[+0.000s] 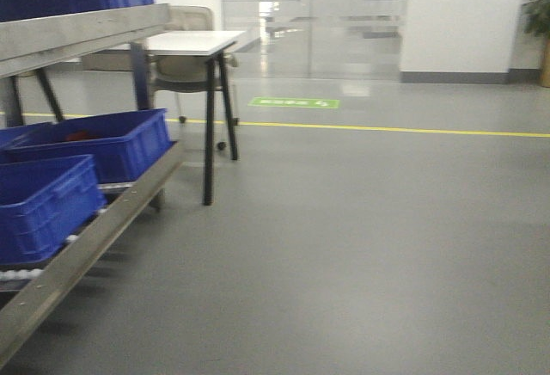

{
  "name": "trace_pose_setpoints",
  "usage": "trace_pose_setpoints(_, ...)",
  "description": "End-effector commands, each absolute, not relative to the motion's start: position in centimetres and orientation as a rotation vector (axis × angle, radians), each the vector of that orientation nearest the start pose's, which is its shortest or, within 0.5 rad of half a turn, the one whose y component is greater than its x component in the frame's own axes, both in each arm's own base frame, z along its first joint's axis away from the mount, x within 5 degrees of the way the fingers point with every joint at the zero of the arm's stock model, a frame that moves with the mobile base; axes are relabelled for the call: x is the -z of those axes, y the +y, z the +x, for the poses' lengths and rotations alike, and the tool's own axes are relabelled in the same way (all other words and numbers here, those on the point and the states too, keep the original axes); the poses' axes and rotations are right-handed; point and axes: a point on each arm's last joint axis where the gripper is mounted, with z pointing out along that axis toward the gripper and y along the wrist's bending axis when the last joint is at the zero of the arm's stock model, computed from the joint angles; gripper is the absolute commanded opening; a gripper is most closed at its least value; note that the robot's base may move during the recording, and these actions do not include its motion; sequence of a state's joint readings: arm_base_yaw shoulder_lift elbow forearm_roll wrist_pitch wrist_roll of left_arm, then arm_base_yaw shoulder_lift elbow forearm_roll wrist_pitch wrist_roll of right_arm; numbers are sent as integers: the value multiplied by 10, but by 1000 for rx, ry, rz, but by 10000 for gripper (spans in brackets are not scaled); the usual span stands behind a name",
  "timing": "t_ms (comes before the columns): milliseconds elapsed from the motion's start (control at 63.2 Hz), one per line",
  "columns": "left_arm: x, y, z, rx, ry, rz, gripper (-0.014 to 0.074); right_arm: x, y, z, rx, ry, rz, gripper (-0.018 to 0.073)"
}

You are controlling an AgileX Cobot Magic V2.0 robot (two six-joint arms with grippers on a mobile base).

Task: Grab orange capacitor from left shelf to right conveyor
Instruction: 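Drive away from the shelf holding the cylinder in the right gripper, then drive across the floor to the red-framed conveyor table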

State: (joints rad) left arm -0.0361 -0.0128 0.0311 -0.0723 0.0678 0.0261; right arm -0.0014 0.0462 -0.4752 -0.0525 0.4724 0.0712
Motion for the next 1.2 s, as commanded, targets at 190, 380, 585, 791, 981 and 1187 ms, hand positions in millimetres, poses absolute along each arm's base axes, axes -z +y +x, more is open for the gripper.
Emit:
trace_pose_setpoints(190,-207,-3,55,81,1467,0,-127,-338,-2,16,19,1420,29,118)
trace_pose_setpoints(380,-207,-3,55,81,1467,0,-127,-338,-2,16,19,1420,29,118)
trace_pose_setpoints(585,-207,-3,55,81,1467,0,-127,-338,-2,16,19,1420,29,118)
trace_pose_setpoints(791,-207,-3,55,81,1467,0,-127,-338,-2,16,19,1420,29,118)
trace_pose_setpoints(981,-207,-3,55,81,1467,0,-127,-338,-2,16,19,1421,29,118)
trace_pose_setpoints(1187,-207,-3,55,81,1469,0,-127,-338,-2,17,20,1428,29,118)
